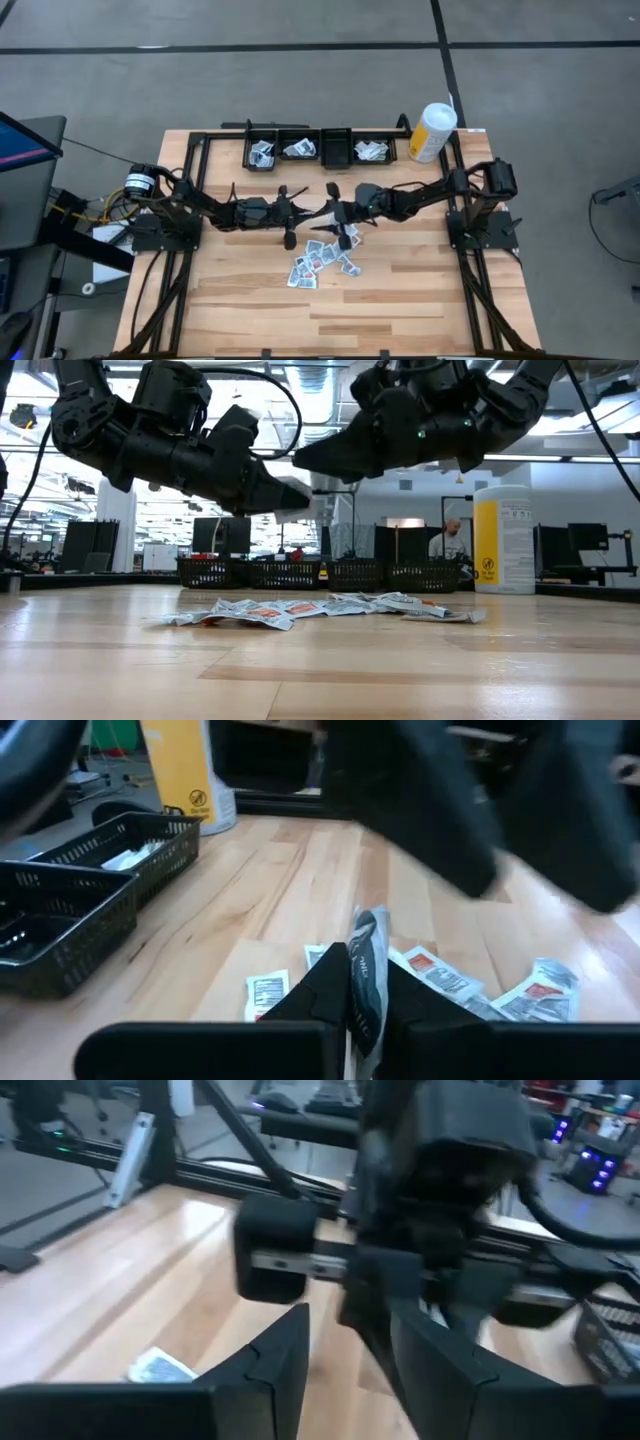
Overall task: Pick & Place First Aid Supplies
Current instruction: Put the black towelette pack into the middle left black bin
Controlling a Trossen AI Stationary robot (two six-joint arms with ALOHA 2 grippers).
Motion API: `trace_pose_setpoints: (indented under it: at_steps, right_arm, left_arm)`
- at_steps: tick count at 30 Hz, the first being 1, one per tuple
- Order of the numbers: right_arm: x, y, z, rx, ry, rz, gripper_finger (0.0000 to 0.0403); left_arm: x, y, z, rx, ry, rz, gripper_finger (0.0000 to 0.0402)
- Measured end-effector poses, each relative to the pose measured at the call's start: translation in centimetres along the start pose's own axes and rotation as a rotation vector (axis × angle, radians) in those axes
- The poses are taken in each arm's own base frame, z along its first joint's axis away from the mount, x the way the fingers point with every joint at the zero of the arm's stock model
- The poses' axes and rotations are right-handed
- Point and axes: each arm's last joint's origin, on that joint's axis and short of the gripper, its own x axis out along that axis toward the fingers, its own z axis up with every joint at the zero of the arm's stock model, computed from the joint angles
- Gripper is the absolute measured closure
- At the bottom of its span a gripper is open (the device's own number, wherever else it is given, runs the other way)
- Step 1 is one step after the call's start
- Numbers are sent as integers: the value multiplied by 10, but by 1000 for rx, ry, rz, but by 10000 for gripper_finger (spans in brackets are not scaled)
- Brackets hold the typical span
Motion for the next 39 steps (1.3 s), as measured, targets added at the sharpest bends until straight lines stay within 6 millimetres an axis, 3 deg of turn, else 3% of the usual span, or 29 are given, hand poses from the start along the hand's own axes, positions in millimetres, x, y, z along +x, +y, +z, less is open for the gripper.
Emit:
trace_pose_setpoints:
  at_steps: [7, 14, 21, 29, 35, 39]
  right_arm:
    - [1, 6, 2, -7, -18, 62, 265]
    - [0, 6, -5, 1, 53, 68, 268]
    - [-2, -3, -15, 27, 139, 51, 269]
    - [-6, -13, -22, 49, 195, 25, 275]
    - [-8, -20, -27, 64, 229, 10, 276]
    - [-9, -22, -29, 71, 247, 6, 276]
  left_arm:
    - [0, 1, -1, 3, 11, 53, 390]
    - [1, 16, -1, 85, 20, 246, 384]
    - [3, 64, -1, 112, 40, 478, 386]
    - [5, 122, 13, 39, -31, 466, 377]
    - [8, 149, 29, 22, -96, 473, 384]
    - [7, 161, 31, 37, -92, 515, 381]
